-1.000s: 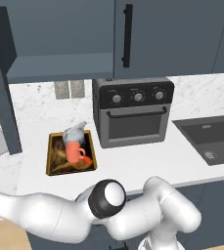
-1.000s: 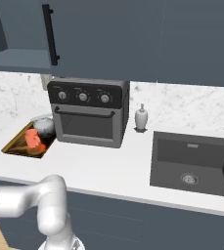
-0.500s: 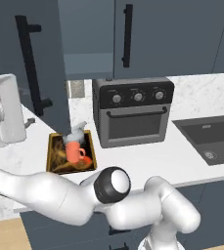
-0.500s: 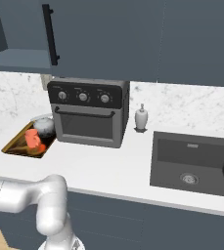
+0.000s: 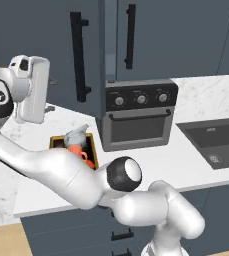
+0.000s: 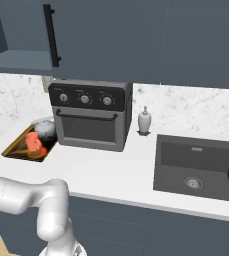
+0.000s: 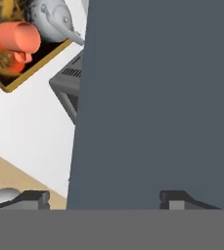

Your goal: Pick the kettle from the counter and place it on the tray. Then pick the mug from the cabinet and place it on the tray. Then close the cabinet doors.

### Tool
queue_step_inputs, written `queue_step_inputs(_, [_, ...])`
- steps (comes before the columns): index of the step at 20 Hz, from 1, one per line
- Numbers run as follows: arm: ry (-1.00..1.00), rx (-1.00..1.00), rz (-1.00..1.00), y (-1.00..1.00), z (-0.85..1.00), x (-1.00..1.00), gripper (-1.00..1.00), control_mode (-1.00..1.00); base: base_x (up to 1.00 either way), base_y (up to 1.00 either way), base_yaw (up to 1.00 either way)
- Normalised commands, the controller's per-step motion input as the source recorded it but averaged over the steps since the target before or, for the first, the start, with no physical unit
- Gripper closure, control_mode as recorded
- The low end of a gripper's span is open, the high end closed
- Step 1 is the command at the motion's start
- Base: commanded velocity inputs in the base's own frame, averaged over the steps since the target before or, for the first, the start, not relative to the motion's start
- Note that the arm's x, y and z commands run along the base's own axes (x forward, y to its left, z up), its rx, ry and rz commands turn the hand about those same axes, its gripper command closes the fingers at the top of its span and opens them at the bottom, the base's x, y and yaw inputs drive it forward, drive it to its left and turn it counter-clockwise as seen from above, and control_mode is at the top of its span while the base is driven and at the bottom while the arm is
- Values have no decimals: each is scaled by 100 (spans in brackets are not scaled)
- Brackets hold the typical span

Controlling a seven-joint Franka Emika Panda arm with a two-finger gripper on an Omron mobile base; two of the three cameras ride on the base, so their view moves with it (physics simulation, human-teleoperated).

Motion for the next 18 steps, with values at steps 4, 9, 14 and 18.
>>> queue_step_inputs(4, [-1, 10, 19, -98, -3, 43, -100, -100, 0, 0, 0])
queue_step_inputs(9, [-6, 11, 22, -92, -3, 49, -100, -100, 0, 0, 0])
queue_step_inputs(14, [-23, 11, 25, -88, -13, 42, -100, -100, 0, 0, 0])
queue_step_inputs(18, [-32, 10, 25, -78, -26, 38, -100, -100, 0, 0, 0])
